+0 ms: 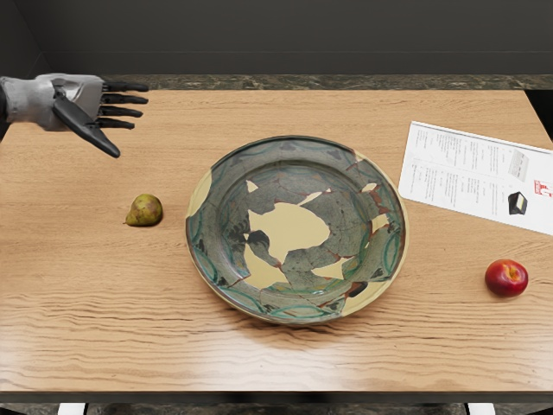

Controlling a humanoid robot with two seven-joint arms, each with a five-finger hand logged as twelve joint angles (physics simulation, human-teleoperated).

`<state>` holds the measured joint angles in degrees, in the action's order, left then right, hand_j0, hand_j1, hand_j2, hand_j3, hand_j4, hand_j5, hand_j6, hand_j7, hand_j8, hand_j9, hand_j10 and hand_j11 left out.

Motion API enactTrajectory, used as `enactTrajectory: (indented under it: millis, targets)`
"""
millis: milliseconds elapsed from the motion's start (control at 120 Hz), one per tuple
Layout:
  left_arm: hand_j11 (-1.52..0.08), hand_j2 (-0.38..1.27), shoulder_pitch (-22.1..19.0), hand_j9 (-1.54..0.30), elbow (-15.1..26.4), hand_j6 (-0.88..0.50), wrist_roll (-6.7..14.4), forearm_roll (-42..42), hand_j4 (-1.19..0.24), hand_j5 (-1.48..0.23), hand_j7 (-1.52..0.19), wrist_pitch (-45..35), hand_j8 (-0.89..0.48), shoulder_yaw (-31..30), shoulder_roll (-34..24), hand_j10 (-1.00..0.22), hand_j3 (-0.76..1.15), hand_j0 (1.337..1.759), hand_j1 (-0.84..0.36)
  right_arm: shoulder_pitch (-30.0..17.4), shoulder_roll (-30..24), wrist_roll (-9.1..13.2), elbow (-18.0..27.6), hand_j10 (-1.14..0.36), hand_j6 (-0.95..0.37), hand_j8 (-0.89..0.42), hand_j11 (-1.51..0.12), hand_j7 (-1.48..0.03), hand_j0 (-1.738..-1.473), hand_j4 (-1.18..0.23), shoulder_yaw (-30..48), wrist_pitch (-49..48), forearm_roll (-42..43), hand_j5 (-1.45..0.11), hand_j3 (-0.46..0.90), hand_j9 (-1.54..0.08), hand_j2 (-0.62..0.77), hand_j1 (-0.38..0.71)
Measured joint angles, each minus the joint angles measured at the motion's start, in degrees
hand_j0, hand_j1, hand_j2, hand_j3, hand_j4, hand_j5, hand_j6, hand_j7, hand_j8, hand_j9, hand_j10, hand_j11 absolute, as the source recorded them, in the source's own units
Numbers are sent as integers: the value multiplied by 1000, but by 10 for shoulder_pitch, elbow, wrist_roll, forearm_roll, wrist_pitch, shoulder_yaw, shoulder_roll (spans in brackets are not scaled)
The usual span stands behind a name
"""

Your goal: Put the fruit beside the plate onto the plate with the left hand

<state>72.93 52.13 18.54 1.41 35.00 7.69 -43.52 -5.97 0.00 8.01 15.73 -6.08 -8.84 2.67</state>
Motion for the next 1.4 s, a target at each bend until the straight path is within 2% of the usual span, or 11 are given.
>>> enactTrajectory:
  millis: [142, 208, 317, 483, 558, 675, 742, 825, 1000, 1150, 1400]
  targets:
    - [-8, 0, -1, -8, 2, -8, 9, 1, -8, -8, -8, 0, -8, 2, 0, -7, 0, 1658, 342, -2, 0, 0, -3, -17, -17, -17, -22, -22, -1658, -17, 4, 1, -1, -22, 0, -22, -4, -329]
    - [-12, 1, 2, -13, 1, -11, 39, 9, -11, -13, -13, 0, -11, 2, 1, -11, 0, 1658, 338, -2, 0, 0, -6, -17, -16, -17, -22, -22, -1658, -17, 5, 1, -1, -22, 0, -22, -4, -329]
    - [-17, 2, 6, -17, 0, -15, 69, 69, -15, -17, -17, 0, -15, 3, -1, -14, 0, 1658, 333, -2, 0, 0, -8, -17, -16, -17, -22, -22, -1658, -17, 6, 1, -1, -22, 0, -22, -4, -329]
    - [-21, 3, 9, -21, 1, -18, 81, 170, -18, -21, -21, -1, -18, 3, 4, -18, 0, 1658, 330, -2, 0, 0, -9, -17, -16, -16, -22, -22, -1658, -17, 6, 1, -1, -22, 0, -22, -4, -329]
    - [-21, 3, 9, -21, 6, -18, 79, 197, -18, -21, -21, -43, -18, -6, 21, -17, 0, 1658, 330, -2, 0, 0, -10, -17, -16, -16, -22, -22, -1658, -16, 6, 1, -1, -22, 0, -22, -4, -329]
    - [-13, 2, 25, -13, 50, -13, 63, 235, -13, -14, -14, -209, -13, -70, 42, -12, 0, 1658, 337, -2, 0, 0, -10, -17, -16, -16, -22, -22, -1658, -17, 6, 1, -1, -22, 0, -22, -4, -329]
    - [-11, 2, 44, -11, 99, -11, 43, 246, -11, -11, -11, -317, -11, -125, 54, -10, 0, 1658, 340, -2, 0, 0, -10, -16, -16, -16, -22, -22, -1658, -16, 6, 1, -1, -22, 0, -22, -4, -329]
    - [-15, 3, 50, -15, 175, -15, 31, 252, -14, -15, -15, -422, -14, -178, 56, -14, 0, 1658, 336, -2, 0, 0, -10, -17, -16, -16, -22, -22, -1658, -17, 6, 1, -1, -22, 0, -22, -4, -329]
    - [-45, 8, 47, -45, 266, -38, 22, 258, -37, -46, -45, -531, -37, -236, 70, -37, 0, 1658, 308, -2, 0, 0, -10, -16, -16, -16, -22, -22, -1658, -16, 6, 1, -1, -22, 0, -22, -4, -329]
    - [-122, 20, 42, -122, 292, -96, 21, 261, -96, -123, -122, -609, -96, -266, 84, -96, 0, 1658, 237, -2, 0, 0, -10, -16, -16, -16, -22, -22, -1658, -16, 6, 1, -1, -22, 0, -22, -3, -329]
    - [-231, 37, 23, -231, 301, -179, 20, 272, -178, -231, -231, -687, -179, -288, 97, -179, 0, 1658, 137, -2, 0, 0, -10, -16, -16, -16, -22, -22, -1658, -16, 6, 1, -1, -22, 0, -22, -3, -329]
